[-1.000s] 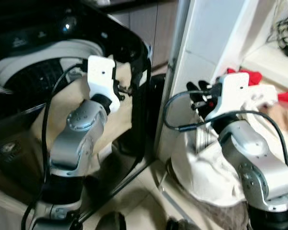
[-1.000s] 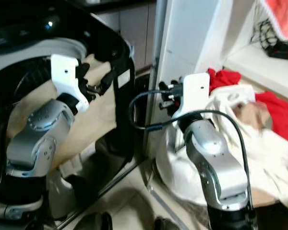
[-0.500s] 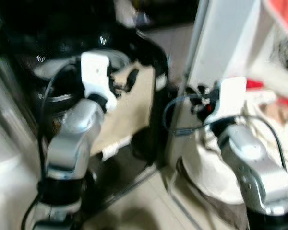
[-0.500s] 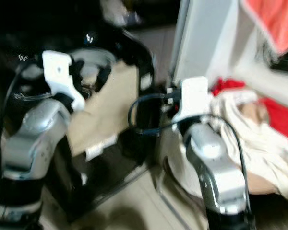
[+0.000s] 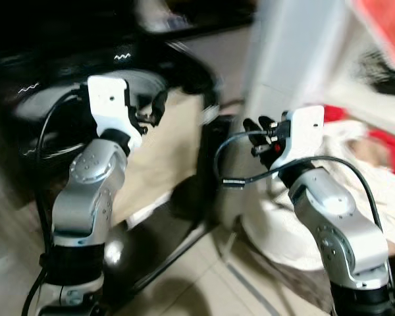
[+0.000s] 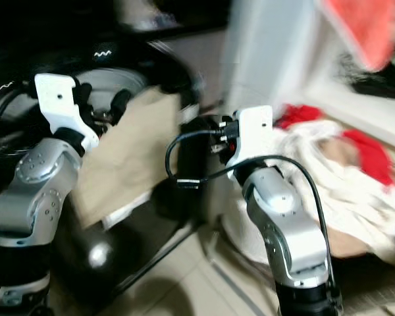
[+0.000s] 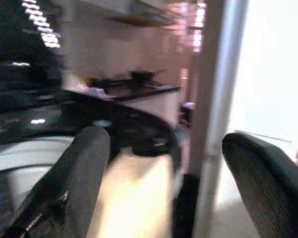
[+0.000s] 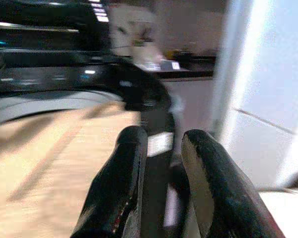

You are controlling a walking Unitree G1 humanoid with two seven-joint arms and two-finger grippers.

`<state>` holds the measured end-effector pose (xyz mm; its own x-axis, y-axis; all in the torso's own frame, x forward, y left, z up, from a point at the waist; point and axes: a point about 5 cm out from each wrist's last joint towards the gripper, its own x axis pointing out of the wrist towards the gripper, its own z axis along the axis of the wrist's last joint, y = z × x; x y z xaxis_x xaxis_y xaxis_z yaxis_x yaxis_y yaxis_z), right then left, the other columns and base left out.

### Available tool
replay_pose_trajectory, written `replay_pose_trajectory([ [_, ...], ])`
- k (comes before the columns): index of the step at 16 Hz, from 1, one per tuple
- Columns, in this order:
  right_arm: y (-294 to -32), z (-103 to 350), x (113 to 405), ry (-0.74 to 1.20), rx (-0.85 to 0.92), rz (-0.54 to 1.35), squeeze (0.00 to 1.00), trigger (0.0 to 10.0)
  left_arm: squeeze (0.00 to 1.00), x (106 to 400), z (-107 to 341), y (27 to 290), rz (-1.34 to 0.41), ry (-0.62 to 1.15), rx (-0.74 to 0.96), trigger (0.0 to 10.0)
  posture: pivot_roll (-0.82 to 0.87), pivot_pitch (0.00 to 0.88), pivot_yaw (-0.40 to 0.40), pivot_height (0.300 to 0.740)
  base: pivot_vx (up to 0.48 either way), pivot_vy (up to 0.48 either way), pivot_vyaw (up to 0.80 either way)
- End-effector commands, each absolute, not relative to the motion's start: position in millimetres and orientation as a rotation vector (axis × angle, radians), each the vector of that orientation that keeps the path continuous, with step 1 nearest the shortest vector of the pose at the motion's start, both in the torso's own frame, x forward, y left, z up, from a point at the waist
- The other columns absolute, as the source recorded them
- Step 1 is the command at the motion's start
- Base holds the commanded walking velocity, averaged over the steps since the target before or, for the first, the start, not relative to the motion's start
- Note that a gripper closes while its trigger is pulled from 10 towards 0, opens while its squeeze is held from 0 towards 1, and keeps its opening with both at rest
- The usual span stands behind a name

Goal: Clothes washing

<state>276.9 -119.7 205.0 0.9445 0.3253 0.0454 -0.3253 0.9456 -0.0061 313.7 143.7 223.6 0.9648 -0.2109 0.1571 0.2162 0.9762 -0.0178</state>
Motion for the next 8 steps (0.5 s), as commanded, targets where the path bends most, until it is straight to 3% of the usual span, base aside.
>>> replay_pose_trajectory([
  [1,-125.2,200.7,279.0,-0.024,-0.008,0.320,0.00,10.0,0.00,313.4,222.3,138.7,-0.227,-0.151,-0.032,10.0,-0.06,0.000,-0.015,0.740,0.454,0.000,-0.65],
  [3,-123.9,200.6,280.3,-0.024,-0.010,0.328,0.00,10.0,0.00,313.0,222.1,140.5,-0.220,-0.151,-0.027,10.0,-0.06,0.000,-0.017,0.740,0.450,0.000,-0.70],
  [8,-125.6,199.6,279.2,-0.031,-0.022,0.326,0.00,10.0,0.00,309.8,219.4,137.2,-0.234,-0.142,-0.031,10.0,-0.06,0.000,-0.016,0.740,0.444,0.000,0.00],
])
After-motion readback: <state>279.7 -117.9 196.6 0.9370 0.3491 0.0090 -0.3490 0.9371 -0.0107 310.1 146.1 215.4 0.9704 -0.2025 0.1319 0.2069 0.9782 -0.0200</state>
